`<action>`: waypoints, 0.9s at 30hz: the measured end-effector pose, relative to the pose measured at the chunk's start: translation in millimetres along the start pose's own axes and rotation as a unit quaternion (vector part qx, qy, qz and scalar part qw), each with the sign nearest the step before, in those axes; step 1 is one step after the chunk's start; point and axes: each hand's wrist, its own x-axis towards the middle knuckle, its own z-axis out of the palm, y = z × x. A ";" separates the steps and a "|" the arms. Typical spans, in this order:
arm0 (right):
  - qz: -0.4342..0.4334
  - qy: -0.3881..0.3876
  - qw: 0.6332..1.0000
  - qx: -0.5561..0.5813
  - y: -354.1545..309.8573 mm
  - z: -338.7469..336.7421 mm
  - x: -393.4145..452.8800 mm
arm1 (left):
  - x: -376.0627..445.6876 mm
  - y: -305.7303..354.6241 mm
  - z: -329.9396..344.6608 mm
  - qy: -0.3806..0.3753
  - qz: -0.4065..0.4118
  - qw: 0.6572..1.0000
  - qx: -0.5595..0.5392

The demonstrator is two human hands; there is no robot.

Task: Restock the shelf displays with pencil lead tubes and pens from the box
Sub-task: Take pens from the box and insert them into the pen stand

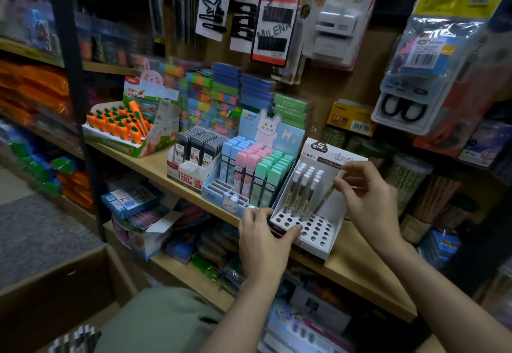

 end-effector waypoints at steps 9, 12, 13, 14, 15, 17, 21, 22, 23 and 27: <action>0.030 0.002 0.998 -0.061 -5.0 0.0 16.9 | 1.6 -1.8 3.0 -0.002 -0.003 1.000 0.004; 0.036 0.006 0.997 -0.069 -5.7 3.8 19.0 | 1.6 -2.5 3.0 -0.003 -0.001 1.000 -0.001; 0.040 -0.003 0.996 -0.075 -5.4 5.5 18.6 | 1.7 -2.9 2.9 -0.002 -0.002 1.000 -0.003; 0.041 -0.015 0.995 -0.086 -5.1 7.2 17.7 | 1.8 -3.2 3.0 -0.002 -0.002 1.000 -0.005; 0.040 -0.024 0.994 -0.098 -5.0 8.6 16.5 | 2.0 -3.5 3.1 -0.002 -0.002 1.000 -0.006; 0.039 -0.025 0.993 -0.107 -5.6 10.2 14.5 | 2.5 -3.9 3.7 -0.002 0.000 1.000 -0.007; 0.050 -0.043 0.990 -0.122 -7.2 14.0 11.6 | 3.6 -4.8 4.5 -0.001 -0.001 1.000 -0.009; 0.051 -0.052 0.989 -0.129 -7.6 15.3 10.2 | 3.8 -5.2 4.9 -0.001 -0.001 1.000 -0.011; 0.053 -0.057 0.988 -0.131 -8.1 15.5 8.8 | 4.1 -5.6 5.2 -0.002 -0.001 1.000 -0.013; 0.059 -0.057 0.991 -0.108 -14.2 6.0 3.6 | 5.8 -3.9 2.0 -0.016 -0.009 1.000 -0.004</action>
